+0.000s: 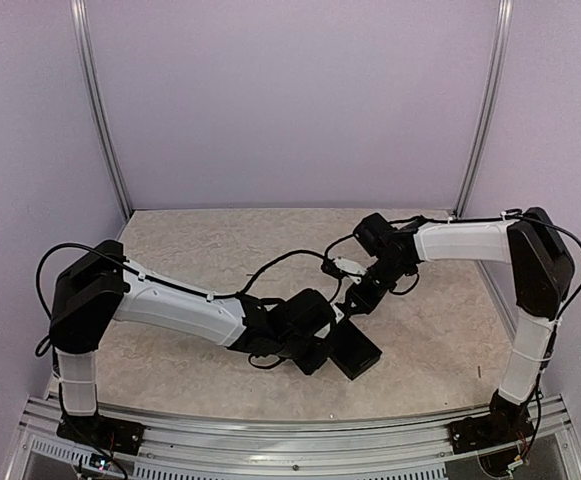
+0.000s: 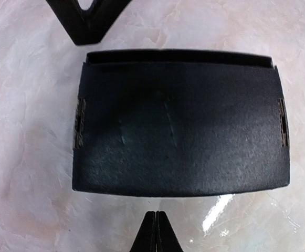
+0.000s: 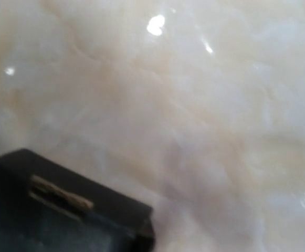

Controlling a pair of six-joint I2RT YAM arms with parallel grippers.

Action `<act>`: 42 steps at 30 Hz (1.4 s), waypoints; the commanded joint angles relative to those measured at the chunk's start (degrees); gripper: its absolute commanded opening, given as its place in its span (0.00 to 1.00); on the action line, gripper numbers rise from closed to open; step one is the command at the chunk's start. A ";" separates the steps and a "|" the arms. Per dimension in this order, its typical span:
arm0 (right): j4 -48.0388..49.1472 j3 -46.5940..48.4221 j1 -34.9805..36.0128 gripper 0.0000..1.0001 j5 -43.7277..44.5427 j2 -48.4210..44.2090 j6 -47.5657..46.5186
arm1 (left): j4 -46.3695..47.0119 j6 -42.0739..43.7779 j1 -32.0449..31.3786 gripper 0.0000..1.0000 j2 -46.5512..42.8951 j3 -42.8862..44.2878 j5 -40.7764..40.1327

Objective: Fold the paper box

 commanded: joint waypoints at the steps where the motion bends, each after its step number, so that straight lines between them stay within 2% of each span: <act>1: -1.03 -1.34 -0.96 0.09 4.08 -4.70 0.50 | -4.31 -2.44 -1.52 0.03 -3.17 -1.93 -1.89; 6: -0.60 -1.49 -1.86 0.09 10.64 -4.81 2.03 | -7.53 -10.26 -0.73 0.00 -3.06 0.85 0.66; 11: -2.02 -1.47 -1.88 0.09 10.05 -0.88 3.13 | -5.22 -21.06 -0.25 0.00 -1.11 2.05 6.88; 15: -2.23 -1.77 -1.52 0.08 9.46 0.54 3.55 | -4.41 -26.45 -0.10 0.00 0.43 2.11 4.92; 18: -1.79 -2.94 -0.17 0.08 7.93 0.51 4.35 | 0.37 -27.54 0.08 0.00 1.22 1.93 6.16; 24: 0.56 -6.58 4.63 0.08 1.03 -0.53 6.41 | 1.25 -28.04 0.38 0.00 9.97 9.57 7.16; 31: 2.13 -6.65 8.34 0.08 1.99 0.01 7.12 | 8.59 -29.74 1.53 0.00 9.77 5.83 2.23; 35: 1.61 -6.18 7.21 0.08 4.76 -0.54 6.84 | 10.71 -30.50 1.58 0.00 6.43 2.07 -0.82; 42: -0.18 -0.89 -0.08 0.08 5.34 2.44 5.38 | 6.74 -32.89 1.14 0.00 2.58 -1.72 -2.30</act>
